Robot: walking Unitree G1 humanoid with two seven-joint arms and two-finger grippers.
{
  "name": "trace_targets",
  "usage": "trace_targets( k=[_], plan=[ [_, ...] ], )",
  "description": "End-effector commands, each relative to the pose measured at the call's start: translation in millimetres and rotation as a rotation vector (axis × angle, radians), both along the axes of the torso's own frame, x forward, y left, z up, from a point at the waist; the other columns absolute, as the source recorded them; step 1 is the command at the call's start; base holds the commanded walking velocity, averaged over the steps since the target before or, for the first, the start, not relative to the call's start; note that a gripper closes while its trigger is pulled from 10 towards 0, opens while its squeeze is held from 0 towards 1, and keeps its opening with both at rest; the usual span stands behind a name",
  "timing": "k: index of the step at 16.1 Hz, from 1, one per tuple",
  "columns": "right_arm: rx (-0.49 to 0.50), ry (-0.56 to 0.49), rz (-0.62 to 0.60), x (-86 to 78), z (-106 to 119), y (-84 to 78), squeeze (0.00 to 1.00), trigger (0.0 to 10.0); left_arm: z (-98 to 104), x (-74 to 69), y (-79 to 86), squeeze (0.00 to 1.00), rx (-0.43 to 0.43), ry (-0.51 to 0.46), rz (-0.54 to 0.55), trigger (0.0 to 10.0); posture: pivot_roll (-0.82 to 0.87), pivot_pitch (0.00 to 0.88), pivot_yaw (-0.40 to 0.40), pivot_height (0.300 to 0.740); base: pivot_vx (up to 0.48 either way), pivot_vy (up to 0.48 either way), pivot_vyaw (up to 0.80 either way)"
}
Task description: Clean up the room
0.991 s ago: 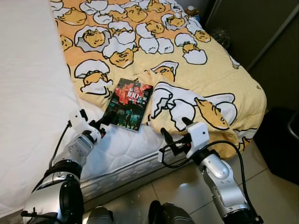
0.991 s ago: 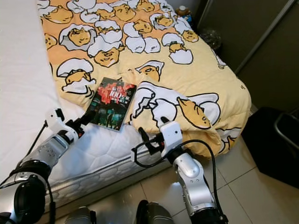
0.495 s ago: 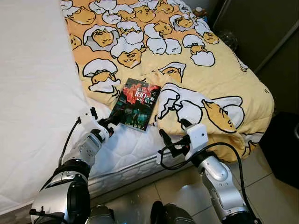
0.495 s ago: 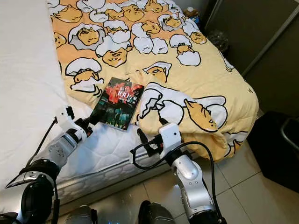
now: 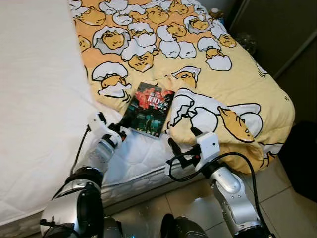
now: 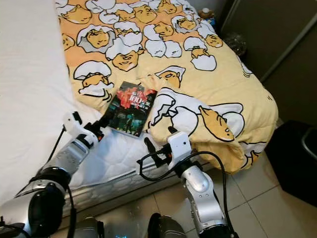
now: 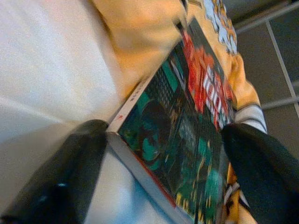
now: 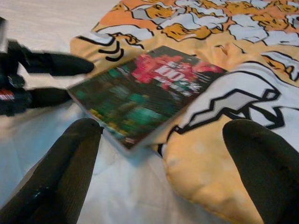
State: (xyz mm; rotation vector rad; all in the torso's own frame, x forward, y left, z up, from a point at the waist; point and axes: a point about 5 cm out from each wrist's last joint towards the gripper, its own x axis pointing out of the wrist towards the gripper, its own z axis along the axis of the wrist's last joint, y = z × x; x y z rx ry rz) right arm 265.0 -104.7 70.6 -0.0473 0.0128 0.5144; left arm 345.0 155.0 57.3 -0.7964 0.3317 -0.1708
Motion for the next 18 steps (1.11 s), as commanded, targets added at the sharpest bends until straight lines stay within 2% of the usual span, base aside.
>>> trace_targets(
  k=[1, 4, 8, 10, 11, 13, 15, 18],
  plan=[
    [-0.008, 0.004, -0.011, -1.5, 0, -3.4, 0.0, 10.0, -4, -2.6, -38.6, 0.0, 0.017, 0.02, -0.139, 0.0, -0.1, 0.162, -0.123, 0.71, 0.0, 0.0, 0.0],
    [-0.007, 0.007, -0.015, -2.7, 0, -4.0, 0.0, 10.0, -8, -7.1, -51.6, 0.0, 0.058, 0.02, -0.198, 0.0, -0.11, 0.164, -0.125, 0.71, 0.0, 0.0, 0.0],
    [-0.009, 0.013, -0.02, -3.8, -1, -4.6, 0.0, 10.0, -9, -8.7, -56.5, 0.0, 0.008, 0.011, -0.201, 0.0, -0.11, 0.166, -0.125, 0.71, 0.0, 0.0, 0.0],
    [-0.009, 0.015, -0.021, -4.5, -2, -4.9, 0.0, 10.0, -8, -7.5, -53.4, 0.0, -0.053, 0.027, -0.154, 0.0, -0.11, 0.167, -0.125, 0.71, 0.0, 0.0, 0.0],
    [-0.009, 0.017, -0.024, -4.3, -2, -5.0, 0.0, 10.0, -7, -5.1, -45.9, 0.0, -0.103, 0.042, -0.081, 0.0, -0.11, 0.167, -0.126, 0.71, 0.0, 0.0, 0.0],
    [-0.009, 0.018, -0.027, -3.9, -1, -5.2, 0.0, 10.0, -5, -1.5, -33.9, 0.0, -0.148, 0.04, 0.013, 0.0, -0.11, 0.167, -0.126, 0.71, 0.0, 0.0, 0.0],
    [-0.011, 0.019, -0.03, -4.2, -2, -6.6, 0.0, 10.0, 3, 3.0, -29.1, 0.0, -0.171, -0.005, 0.033, 0.0, -0.11, 0.166, -0.13, 0.71, 0.0, 0.0, 0.0],
    [-0.012, 0.021, -0.033, -5.4, -2, -7.8, 0.0, 10.0, 18, 8.9, -29.9, 0.0, -0.169, -0.088, 0.001, 0.0, -0.11, 0.166, -0.133, 0.71, 0.0, 0.0, 0.0]
  ],
)
